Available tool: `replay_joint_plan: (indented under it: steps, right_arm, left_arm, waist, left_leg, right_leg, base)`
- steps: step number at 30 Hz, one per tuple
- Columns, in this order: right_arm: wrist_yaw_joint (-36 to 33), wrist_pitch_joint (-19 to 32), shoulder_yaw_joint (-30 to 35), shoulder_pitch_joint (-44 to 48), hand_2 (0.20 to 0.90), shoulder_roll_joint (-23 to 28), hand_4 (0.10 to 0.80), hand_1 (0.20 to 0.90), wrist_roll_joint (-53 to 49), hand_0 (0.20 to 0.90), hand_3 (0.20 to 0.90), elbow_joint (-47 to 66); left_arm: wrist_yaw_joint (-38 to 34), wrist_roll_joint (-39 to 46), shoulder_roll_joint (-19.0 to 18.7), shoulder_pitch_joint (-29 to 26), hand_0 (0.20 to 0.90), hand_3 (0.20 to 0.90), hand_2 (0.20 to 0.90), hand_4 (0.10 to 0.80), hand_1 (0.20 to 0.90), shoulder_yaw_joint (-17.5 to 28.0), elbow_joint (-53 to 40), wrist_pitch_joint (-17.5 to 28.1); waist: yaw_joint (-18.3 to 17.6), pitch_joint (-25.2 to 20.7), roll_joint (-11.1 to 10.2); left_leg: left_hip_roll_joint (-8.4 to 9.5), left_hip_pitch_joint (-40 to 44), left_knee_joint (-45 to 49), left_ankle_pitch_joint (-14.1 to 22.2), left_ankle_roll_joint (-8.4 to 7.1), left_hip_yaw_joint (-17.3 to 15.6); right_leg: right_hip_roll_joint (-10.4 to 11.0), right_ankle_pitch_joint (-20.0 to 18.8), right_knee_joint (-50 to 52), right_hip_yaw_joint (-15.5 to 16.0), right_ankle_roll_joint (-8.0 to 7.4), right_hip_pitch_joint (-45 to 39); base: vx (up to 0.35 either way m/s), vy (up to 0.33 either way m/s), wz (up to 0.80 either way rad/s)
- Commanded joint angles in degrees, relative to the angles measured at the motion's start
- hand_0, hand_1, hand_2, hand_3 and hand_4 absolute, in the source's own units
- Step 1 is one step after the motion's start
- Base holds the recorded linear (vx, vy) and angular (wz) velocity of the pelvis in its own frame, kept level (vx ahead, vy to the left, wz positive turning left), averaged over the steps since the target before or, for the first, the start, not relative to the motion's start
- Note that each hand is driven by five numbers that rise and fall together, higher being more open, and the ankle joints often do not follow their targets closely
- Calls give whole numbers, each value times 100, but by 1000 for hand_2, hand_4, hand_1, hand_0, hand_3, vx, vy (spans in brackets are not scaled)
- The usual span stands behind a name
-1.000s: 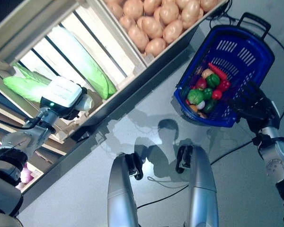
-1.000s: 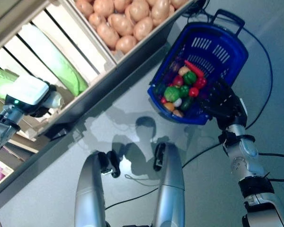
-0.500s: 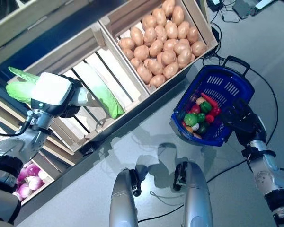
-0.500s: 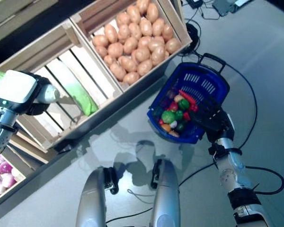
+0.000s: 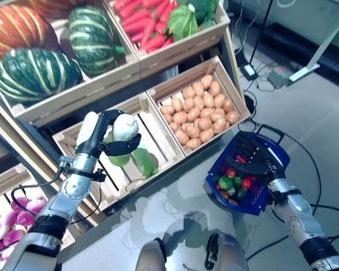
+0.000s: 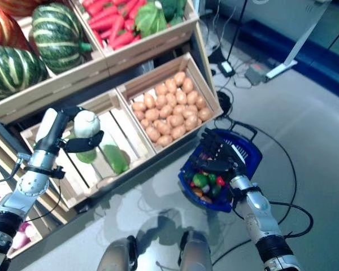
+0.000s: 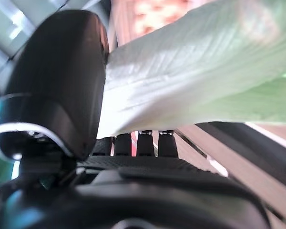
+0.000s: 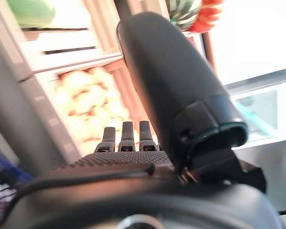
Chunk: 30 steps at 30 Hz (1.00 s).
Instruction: Put vegetables into the basket
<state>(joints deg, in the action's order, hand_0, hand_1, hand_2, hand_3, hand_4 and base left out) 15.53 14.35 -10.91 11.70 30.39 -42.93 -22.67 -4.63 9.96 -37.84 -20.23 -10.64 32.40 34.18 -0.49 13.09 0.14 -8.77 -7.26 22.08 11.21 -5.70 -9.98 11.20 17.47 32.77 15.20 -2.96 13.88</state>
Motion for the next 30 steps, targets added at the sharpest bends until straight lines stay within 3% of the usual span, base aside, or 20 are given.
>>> replay_joint_plan:
  steps: [1, 7, 13, 19, 26, 30]
  right_arm:
    - [31, -58, -74, 571, 900, -224, 800, 900, 153, 900, 900, 163]
    - [205, -711, -329, 906, 900, -541, 800, 900, -317, 900, 900, 183]
    - [156, -1213, -587, 1148, 900, -715, 800, 900, -278, 900, 900, 428]
    - [364, -1791, -828, 1284, 900, -734, 800, 900, -228, 900, 900, 428]
    - [407, -2115, -1000, 1586, 900, -665, 800, 900, -154, 900, 900, 371]
    - [873, -2601, -1235, 1696, 900, -589, 800, 900, -146, 900, 900, 276]
  left_arm:
    - [783, 1500, 156, -213, 300, 300, 300, 400, 300, 412, -598, 185]
    - [1396, 2123, 759, -248, 300, 300, 300, 400, 300, 89, -702, -320]
    - [1524, 2262, 1207, -145, 300, 300, 300, 400, 300, -226, -734, -686]
    - [1584, 1899, 1405, -100, 300, 300, 300, 400, 300, -548, -837, -815]
    - [1784, 1821, 1417, -153, 300, 300, 300, 400, 300, -856, -781, -913]
    - [1882, 1854, 1408, -142, 300, 300, 300, 400, 300, -1004, -816, -855]
  waist:
    - [19, -773, -62]
    - [29, -1020, -114]
    - [72, -1203, -178]
    - [101, -1254, -245]
    - [154, -1260, -283]
    - [183, -1260, -296]
  left_leg:
    - [434, 456, -492, 74, 647, -296]
    - [470, 1162, -1683, -459, 572, -420]
    - [484, 1616, -2666, -873, 523, -385]
    - [457, 1639, -2708, -830, 516, -332]
    - [459, 1619, -2708, -802, 499, -232]
    - [451, 1657, -2708, -788, 497, -219]
  right_leg:
    - [-49, -645, -1622, 30, 64, -1137]
    - [-317, -1117, -2719, 120, 4, -1824]
    - [-534, -1452, -3532, 164, 15, -2242]
    - [-619, -1559, -3776, 186, 39, -2376]
    - [-678, -1531, -3777, 182, 75, -2370]
    - [-695, -1504, -3777, 180, 101, -2405]
  base:
    - [114, -42, -2]
    - [82, -58, -4]
    - [59, -77, -6]
    - [30, -72, -1]
    - [6, -49, 0]
    - [0, 0, 0]
